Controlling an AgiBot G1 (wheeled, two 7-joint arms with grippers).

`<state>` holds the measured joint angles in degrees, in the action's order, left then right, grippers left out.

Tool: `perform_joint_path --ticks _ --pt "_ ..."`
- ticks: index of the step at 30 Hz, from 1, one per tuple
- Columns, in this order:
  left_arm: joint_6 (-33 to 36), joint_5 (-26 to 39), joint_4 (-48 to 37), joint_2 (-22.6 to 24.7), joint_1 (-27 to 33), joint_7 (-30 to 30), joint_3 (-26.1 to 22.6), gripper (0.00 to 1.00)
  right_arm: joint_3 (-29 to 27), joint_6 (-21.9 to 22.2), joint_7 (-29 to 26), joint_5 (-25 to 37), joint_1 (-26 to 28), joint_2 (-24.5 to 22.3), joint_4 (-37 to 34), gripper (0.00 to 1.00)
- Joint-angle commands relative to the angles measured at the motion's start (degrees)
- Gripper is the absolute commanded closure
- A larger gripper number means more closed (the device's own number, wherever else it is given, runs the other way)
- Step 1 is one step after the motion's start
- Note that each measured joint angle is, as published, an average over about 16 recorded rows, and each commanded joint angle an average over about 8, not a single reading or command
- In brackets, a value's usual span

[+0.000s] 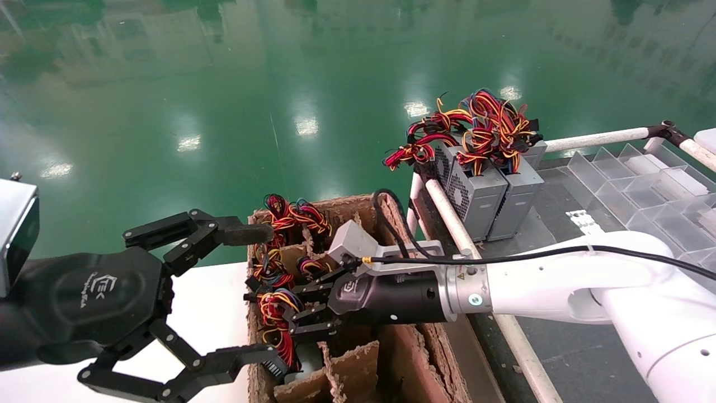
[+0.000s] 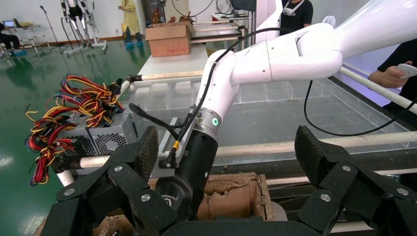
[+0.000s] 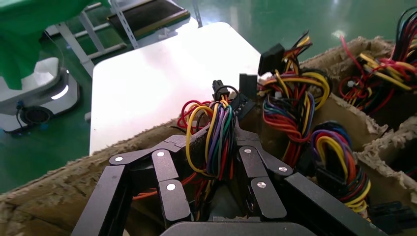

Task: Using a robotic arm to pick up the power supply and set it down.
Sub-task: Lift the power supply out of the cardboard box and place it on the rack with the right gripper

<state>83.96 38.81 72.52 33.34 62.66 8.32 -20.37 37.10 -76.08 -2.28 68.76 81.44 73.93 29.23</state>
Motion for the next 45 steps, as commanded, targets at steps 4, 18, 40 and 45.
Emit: perform_joint_path --ticks 4,18,40,45 --pt "0.0 0.0 0.0 0.0 0.0 0.0 0.0 0.0 -1.2 -0.7 0.0 -1.9 -0.2 -1.1 0.8 1.0" --pt "0.0 0.0 0.0 0.0 0.0 0.0 0.0 0.0 -7.1 -1.7 -4.5 -10.5 -0.7 -6.8 10.6 1.0" --pt "0.0 0.0 0.0 0.0 0.0 0.0 0.0 0.0 -14.0 5.9 -12.6 -16.8 -0.7 -14.8 24.3 1.0" --pt "0.0 0.0 0.0 0.0 0.0 0.0 0.0 0.0 -15.2 6.4 -13.1 -17.1 1.4 -16.9 24.2 1.0"
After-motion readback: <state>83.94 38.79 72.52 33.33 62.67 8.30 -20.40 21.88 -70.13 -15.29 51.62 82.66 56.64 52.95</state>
